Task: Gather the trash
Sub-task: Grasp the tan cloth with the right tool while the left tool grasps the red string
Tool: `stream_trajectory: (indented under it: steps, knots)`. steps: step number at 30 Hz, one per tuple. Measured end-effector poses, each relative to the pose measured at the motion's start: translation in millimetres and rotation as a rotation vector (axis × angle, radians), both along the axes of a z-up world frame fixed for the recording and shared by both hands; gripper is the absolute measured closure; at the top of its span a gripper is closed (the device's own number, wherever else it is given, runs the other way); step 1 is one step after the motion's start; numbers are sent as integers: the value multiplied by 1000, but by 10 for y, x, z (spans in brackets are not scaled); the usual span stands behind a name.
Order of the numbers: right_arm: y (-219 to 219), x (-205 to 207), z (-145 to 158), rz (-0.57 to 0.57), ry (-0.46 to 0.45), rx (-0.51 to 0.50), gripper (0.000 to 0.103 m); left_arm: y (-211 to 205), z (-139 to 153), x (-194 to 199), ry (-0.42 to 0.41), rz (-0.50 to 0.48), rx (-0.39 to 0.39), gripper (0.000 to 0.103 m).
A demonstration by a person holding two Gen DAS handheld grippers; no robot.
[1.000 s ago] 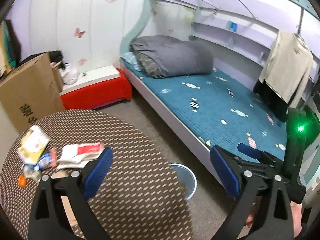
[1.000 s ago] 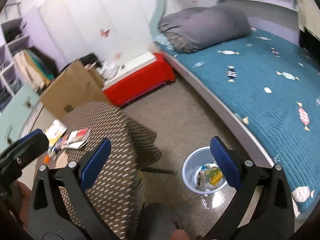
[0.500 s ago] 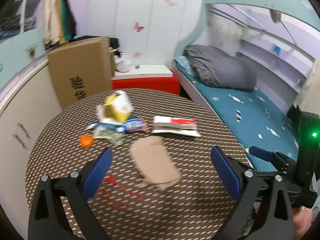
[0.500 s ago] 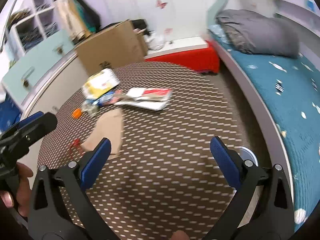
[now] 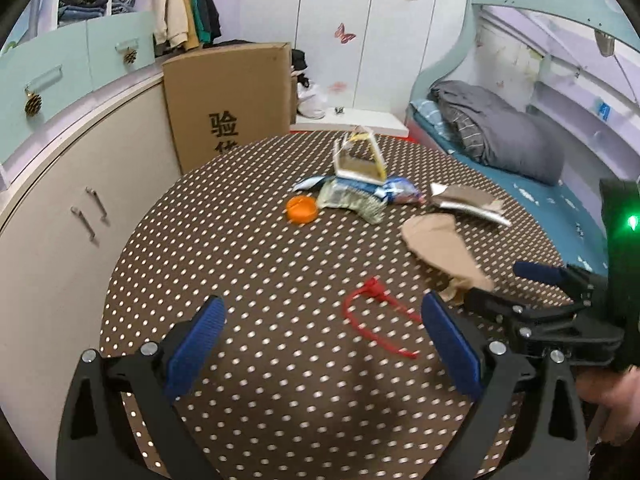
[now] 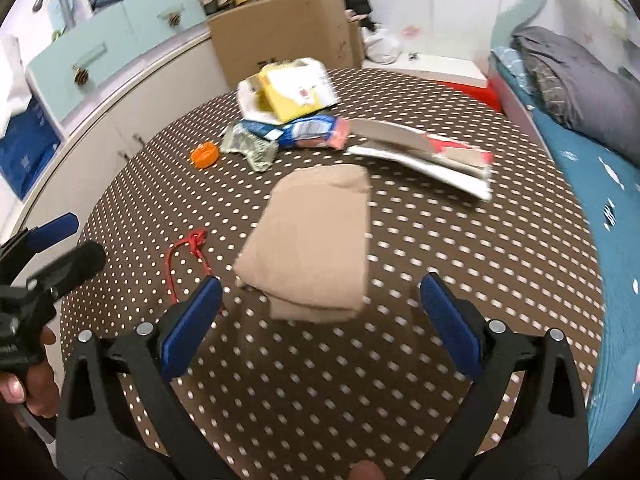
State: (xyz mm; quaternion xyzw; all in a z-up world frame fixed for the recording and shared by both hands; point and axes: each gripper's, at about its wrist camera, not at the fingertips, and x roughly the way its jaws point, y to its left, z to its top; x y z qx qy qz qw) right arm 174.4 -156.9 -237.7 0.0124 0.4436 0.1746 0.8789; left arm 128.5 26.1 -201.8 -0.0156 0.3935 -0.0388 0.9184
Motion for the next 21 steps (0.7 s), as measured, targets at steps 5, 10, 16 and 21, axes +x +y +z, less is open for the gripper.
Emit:
stream_trajectory:
  steps: [5,10,16,21]
  knots:
    - [102,72,-74,-9,-20,-68,44,-59,-128,88,18,-30,36,7]
    - [-71,67,-53,-39,-13,-28,86,-225,-260,258,33,-83,84,7]
    - [-237,-34,-21,-39,-21,14,86,-398,-458,445,92,-157,124,36]
    - [-316,-85,28,-41,-30,42,86,-415,-426,454,102,-205,56,93]
